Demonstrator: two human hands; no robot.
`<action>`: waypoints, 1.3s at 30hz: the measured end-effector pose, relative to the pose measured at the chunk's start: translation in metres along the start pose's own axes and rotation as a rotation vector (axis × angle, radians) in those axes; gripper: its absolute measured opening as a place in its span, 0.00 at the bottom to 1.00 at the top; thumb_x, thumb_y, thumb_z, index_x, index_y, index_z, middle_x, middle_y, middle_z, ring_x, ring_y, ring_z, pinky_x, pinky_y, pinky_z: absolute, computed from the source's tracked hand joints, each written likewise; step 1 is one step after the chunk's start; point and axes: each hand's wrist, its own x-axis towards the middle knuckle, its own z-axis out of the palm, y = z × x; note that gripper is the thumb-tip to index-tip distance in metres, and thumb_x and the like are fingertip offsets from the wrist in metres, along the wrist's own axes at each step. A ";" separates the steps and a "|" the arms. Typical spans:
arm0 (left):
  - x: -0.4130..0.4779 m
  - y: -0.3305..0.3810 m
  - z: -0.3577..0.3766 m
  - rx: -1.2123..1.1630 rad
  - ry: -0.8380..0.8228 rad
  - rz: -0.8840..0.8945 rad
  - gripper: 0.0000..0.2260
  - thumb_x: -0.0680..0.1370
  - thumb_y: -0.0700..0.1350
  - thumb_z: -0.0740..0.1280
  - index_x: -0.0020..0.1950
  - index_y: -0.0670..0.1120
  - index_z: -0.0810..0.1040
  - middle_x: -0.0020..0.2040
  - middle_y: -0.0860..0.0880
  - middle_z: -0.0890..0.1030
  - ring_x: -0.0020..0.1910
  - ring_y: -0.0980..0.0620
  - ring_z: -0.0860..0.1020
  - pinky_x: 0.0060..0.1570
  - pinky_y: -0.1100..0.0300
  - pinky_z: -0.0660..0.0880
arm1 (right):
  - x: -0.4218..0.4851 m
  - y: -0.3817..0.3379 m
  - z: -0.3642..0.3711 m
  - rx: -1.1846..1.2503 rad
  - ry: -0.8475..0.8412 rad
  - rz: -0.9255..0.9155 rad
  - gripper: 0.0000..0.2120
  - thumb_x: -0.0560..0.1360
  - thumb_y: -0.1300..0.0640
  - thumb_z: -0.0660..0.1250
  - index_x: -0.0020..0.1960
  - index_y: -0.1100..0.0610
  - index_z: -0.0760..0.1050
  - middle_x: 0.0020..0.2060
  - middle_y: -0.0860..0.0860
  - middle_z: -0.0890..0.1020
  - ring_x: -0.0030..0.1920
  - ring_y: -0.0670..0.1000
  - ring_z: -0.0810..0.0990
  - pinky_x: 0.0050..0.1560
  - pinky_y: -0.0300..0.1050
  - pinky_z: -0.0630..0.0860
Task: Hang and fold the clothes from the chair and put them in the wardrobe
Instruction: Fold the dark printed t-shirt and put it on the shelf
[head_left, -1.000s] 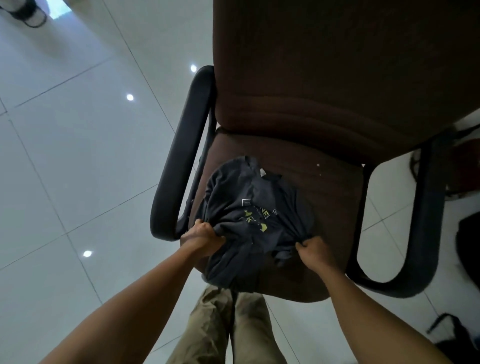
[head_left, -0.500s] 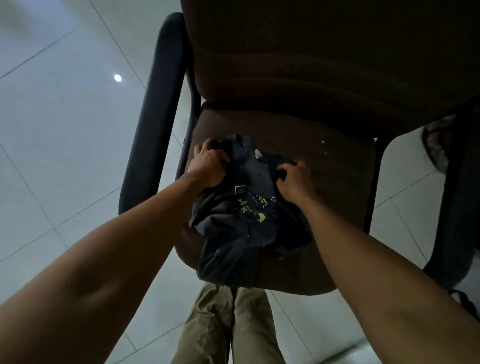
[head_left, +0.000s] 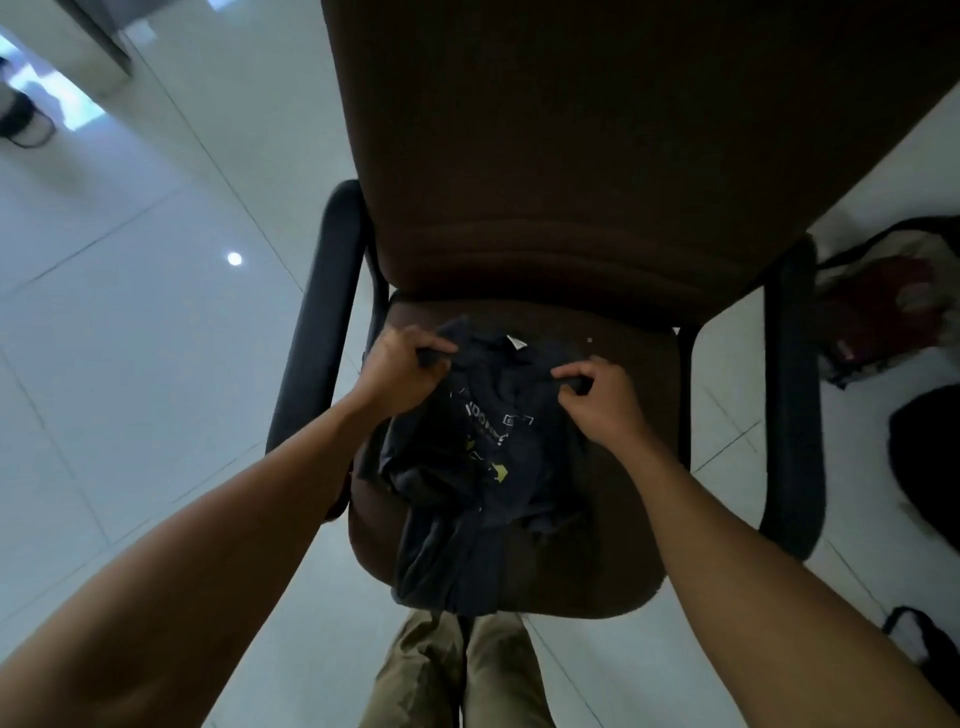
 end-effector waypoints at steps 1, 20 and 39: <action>-0.006 0.013 -0.012 -0.059 0.042 0.021 0.08 0.74 0.43 0.73 0.50 0.53 0.86 0.50 0.51 0.84 0.49 0.53 0.81 0.53 0.60 0.76 | -0.009 -0.010 -0.015 0.034 0.034 -0.020 0.11 0.75 0.63 0.69 0.55 0.54 0.84 0.51 0.49 0.77 0.53 0.48 0.78 0.53 0.40 0.75; -0.149 0.296 -0.270 0.041 0.142 0.713 0.20 0.78 0.35 0.67 0.43 0.62 0.83 0.49 0.60 0.83 0.49 0.63 0.80 0.50 0.70 0.72 | -0.266 -0.194 -0.314 0.028 0.476 -0.489 0.12 0.75 0.69 0.69 0.48 0.52 0.85 0.44 0.47 0.84 0.43 0.37 0.80 0.46 0.29 0.74; -0.379 0.452 -0.378 -0.310 0.413 0.976 0.14 0.78 0.32 0.67 0.46 0.50 0.86 0.48 0.47 0.84 0.48 0.52 0.83 0.48 0.58 0.81 | -0.503 -0.328 -0.460 0.027 0.747 -0.843 0.14 0.78 0.68 0.65 0.56 0.54 0.84 0.53 0.47 0.82 0.54 0.45 0.81 0.57 0.40 0.79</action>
